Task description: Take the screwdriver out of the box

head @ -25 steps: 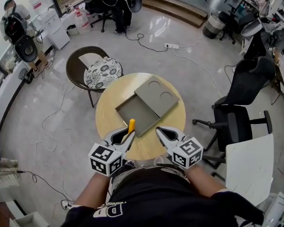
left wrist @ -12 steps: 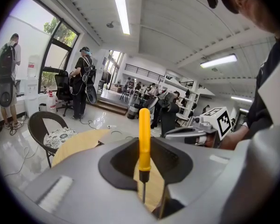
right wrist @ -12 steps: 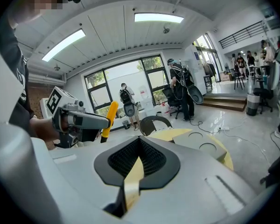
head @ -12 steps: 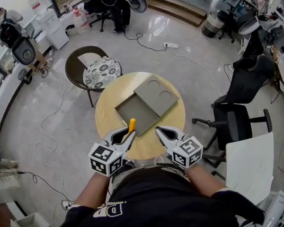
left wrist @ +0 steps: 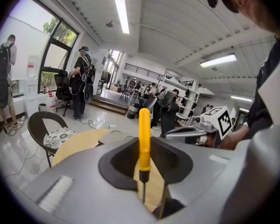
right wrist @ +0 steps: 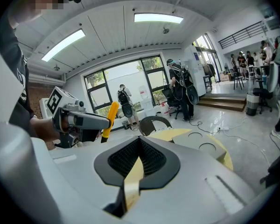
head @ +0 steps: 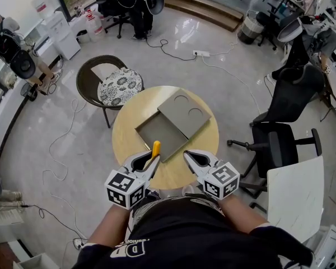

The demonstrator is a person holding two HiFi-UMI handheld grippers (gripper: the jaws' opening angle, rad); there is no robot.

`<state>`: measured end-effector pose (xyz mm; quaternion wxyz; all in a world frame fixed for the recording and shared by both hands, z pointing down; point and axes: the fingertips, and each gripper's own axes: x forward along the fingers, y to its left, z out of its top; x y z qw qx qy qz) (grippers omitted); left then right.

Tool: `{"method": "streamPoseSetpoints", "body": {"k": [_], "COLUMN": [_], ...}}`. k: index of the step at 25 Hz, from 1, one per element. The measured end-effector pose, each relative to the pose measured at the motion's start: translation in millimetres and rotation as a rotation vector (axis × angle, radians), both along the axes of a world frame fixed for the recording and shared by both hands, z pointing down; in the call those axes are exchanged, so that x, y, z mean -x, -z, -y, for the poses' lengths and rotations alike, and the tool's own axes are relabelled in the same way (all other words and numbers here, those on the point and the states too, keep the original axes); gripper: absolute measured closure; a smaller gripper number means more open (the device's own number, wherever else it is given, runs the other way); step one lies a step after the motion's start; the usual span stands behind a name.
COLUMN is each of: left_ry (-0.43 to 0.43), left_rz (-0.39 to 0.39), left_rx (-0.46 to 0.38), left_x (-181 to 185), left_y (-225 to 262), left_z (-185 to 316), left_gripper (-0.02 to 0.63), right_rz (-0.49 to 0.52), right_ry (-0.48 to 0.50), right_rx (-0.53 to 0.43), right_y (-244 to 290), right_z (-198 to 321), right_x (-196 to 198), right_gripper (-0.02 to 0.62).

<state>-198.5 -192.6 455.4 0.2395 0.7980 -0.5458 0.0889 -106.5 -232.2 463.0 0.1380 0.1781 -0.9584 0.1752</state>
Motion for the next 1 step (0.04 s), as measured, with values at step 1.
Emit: {"method": "streamPoseSetpoints", "body": {"k": [1], "left_ry": [0.000], "left_rz": [0.000], "left_rx": [0.000], "left_x": [0.4], "left_y": [-0.1], "left_z": [-0.3], "left_gripper": [0.469], "right_rz": [0.000], "right_ry": [0.000], "right_rx": [0.000], "right_y": [-0.1], "right_z": [-0.4], "right_x": [0.2], "right_gripper": [0.595]}}
